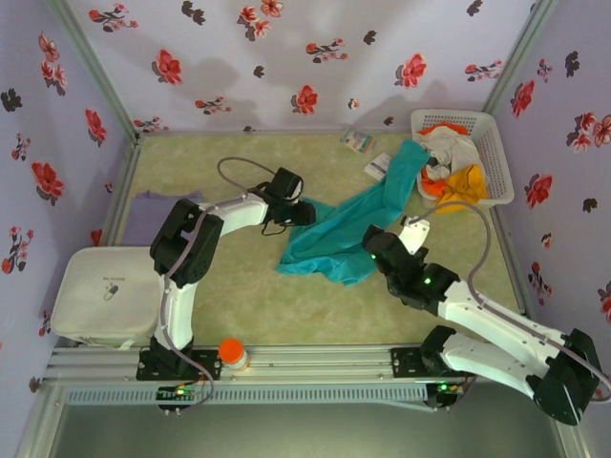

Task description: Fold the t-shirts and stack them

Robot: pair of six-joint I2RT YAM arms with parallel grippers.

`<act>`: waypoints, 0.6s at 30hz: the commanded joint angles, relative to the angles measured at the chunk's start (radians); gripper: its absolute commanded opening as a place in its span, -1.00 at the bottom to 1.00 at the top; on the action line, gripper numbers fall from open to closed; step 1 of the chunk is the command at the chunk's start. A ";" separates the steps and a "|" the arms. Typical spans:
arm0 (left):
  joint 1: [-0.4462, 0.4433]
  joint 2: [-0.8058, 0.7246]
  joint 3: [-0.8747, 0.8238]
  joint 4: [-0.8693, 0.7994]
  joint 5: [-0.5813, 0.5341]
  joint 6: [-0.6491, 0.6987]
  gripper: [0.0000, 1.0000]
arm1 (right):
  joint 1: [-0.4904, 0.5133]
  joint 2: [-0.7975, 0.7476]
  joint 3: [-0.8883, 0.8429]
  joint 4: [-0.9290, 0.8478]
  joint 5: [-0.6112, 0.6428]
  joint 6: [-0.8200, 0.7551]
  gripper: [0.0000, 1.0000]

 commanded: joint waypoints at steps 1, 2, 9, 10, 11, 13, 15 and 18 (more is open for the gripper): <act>-0.009 0.023 0.017 -0.034 -0.025 0.024 -0.57 | -0.013 -0.040 -0.027 -0.040 0.055 0.053 0.78; -0.007 0.015 0.020 -0.050 -0.039 0.039 -0.77 | -0.014 -0.047 -0.029 -0.047 0.057 0.058 0.76; 0.055 -0.080 0.045 -0.245 -0.164 0.193 -1.00 | -0.034 -0.052 -0.038 -0.073 0.063 0.080 0.74; 0.071 -0.094 0.048 -0.271 -0.179 0.211 -1.00 | -0.038 -0.052 -0.037 -0.076 0.063 0.077 0.74; 0.090 -0.110 0.055 -0.298 -0.195 0.229 -1.00 | -0.041 -0.054 -0.036 -0.077 0.065 0.074 0.74; 0.129 -0.136 0.070 -0.338 -0.221 0.256 -1.00 | -0.047 -0.059 -0.040 -0.073 0.065 0.063 0.73; 0.176 -0.154 0.093 -0.354 -0.240 0.281 -1.00 | -0.051 -0.059 -0.041 -0.065 0.068 0.053 0.73; 0.244 -0.146 0.167 -0.401 -0.242 0.284 -1.00 | -0.055 -0.058 -0.036 -0.063 0.064 0.045 0.73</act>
